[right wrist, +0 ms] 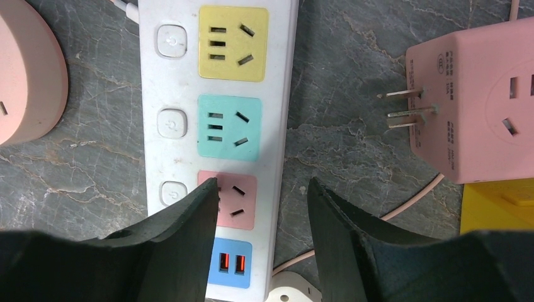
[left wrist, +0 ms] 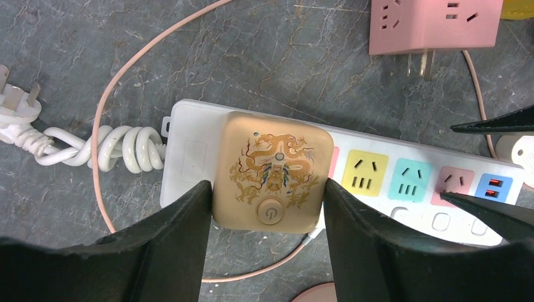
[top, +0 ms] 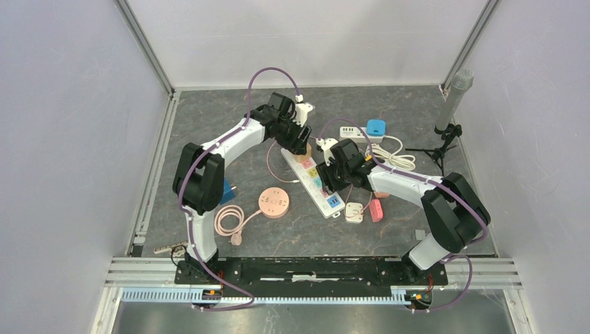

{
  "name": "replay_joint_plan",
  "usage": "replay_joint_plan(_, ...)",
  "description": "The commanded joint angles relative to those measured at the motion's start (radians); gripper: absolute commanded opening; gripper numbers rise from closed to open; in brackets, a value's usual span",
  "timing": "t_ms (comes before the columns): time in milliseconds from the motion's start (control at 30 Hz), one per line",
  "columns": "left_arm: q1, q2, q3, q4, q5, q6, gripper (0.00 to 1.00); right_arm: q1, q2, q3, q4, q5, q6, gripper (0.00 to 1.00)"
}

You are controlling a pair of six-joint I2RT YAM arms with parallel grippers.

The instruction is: Pull the plug off the socket

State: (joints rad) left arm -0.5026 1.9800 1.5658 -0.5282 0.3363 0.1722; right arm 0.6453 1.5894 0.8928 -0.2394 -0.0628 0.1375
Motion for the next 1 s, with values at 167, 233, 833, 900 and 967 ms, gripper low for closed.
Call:
replay_joint_plan(167, -0.026, 0.035, 0.022, 0.008, -0.070, 0.038, 0.67, 0.004, 0.052, -0.006, -0.072, 0.051, -0.018, 0.60)
replay_joint_plan(233, -0.027, 0.037, 0.021, 0.008, -0.066, 0.035, 0.69, 0.004, 0.055, -0.005, -0.074, 0.054, -0.012, 0.60)
replay_joint_plan(833, -0.027, 0.068, 0.080, -0.054, -0.150, 0.041, 0.22, 0.004, 0.074, -0.017, -0.089, 0.045, -0.019, 0.49)
replay_joint_plan(900, -0.027, 0.059, 0.104, -0.079, -0.123, 0.042, 0.14, 0.005, 0.067, -0.051, -0.072, 0.057, -0.029, 0.43)
replay_joint_plan(967, -0.024, 0.049, 0.128, -0.106, -0.072, 0.042, 0.12, 0.005, 0.062, -0.089, -0.054, 0.054, -0.054, 0.40)
